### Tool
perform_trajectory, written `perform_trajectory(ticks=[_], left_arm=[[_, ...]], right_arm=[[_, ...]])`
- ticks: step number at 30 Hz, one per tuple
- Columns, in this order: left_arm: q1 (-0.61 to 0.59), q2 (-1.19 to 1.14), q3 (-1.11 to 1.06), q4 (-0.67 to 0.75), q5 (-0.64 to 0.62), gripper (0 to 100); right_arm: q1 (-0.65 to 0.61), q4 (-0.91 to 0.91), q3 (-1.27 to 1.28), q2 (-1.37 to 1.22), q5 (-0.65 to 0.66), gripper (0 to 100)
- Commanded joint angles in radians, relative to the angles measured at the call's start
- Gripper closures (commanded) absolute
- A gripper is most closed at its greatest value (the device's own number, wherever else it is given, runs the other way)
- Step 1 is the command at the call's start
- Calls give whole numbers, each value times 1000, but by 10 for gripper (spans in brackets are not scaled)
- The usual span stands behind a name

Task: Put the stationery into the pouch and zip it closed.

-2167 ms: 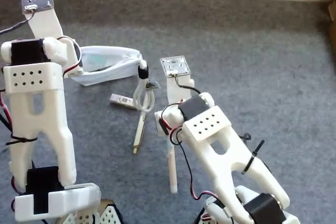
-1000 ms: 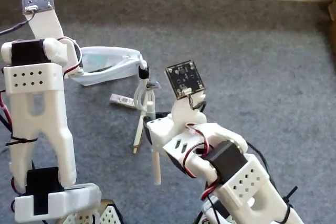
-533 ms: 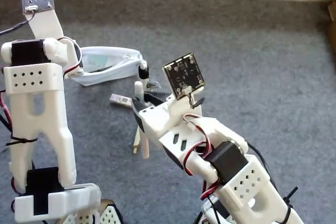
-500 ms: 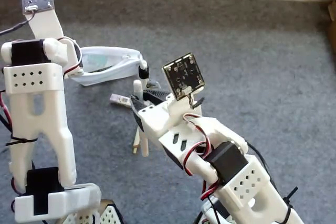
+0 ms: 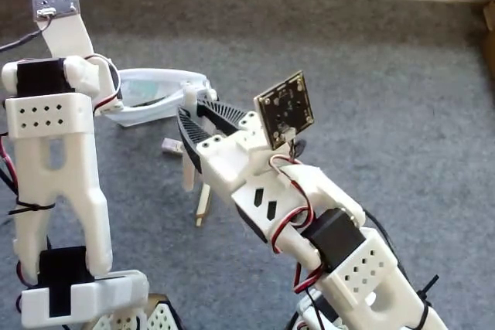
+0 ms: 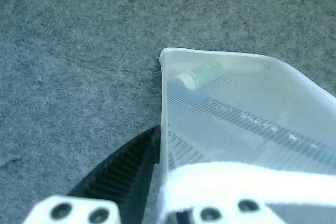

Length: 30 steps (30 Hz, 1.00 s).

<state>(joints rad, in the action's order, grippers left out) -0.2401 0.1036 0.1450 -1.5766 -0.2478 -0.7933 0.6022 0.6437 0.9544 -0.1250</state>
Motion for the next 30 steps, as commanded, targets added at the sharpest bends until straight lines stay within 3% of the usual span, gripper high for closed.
perform_trajectory(ticks=[1, 21, 30], left_arm=[[7, 5, -13, 8, -3, 993], [7, 5, -13, 9, -6, 993], [8, 7, -13, 11, -6, 993]], right_arm=[[-10, -127, -19, 24, 14, 993], [-4, -582, -13, 21, 15, 993], [-2, -618, -8, 12, 15, 993]])
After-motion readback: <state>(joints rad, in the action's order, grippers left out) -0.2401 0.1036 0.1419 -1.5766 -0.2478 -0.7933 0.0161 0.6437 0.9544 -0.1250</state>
